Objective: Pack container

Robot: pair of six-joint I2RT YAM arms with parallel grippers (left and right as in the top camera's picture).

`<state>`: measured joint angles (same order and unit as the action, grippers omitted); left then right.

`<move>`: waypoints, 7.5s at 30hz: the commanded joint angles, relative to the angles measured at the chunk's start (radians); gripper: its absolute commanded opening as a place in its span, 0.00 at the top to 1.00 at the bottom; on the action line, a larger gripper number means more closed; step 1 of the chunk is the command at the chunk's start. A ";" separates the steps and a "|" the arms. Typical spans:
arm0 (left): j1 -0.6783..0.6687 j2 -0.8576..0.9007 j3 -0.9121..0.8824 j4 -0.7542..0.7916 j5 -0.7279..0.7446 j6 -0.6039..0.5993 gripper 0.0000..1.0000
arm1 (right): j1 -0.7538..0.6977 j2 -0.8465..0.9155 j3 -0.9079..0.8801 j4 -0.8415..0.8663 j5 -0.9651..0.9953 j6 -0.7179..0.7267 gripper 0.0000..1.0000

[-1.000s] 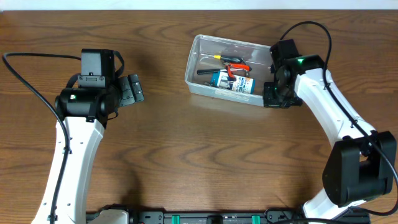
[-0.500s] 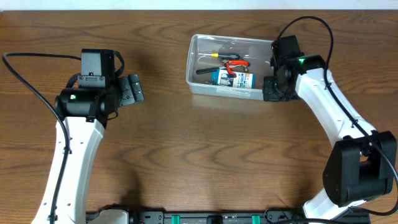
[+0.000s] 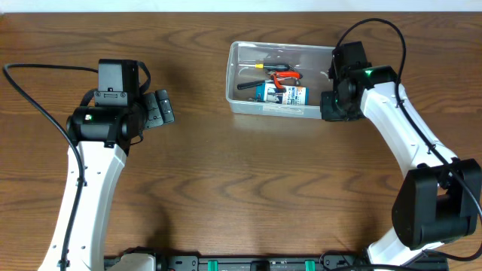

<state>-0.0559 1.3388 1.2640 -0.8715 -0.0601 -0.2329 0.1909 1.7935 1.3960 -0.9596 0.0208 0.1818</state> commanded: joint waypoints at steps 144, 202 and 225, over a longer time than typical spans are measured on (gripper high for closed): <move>0.005 0.000 0.012 -0.003 -0.015 -0.005 0.02 | -0.095 -1.788 -1.374 0.856 -0.078 -0.235 0.01; 0.005 -1.149 -0.554 0.270 -0.106 0.043 0.02 | -0.095 -1.788 -1.374 0.856 -0.078 -0.235 0.01; 0.005 -1.312 -1.083 0.644 -0.106 -0.125 0.02 | -0.095 -1.788 -1.374 0.856 -0.077 -0.235 0.01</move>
<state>-0.0547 0.0391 0.1986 -0.2344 -0.1612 -0.3428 0.1051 0.0143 0.0284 -0.1070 -0.0528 -0.0387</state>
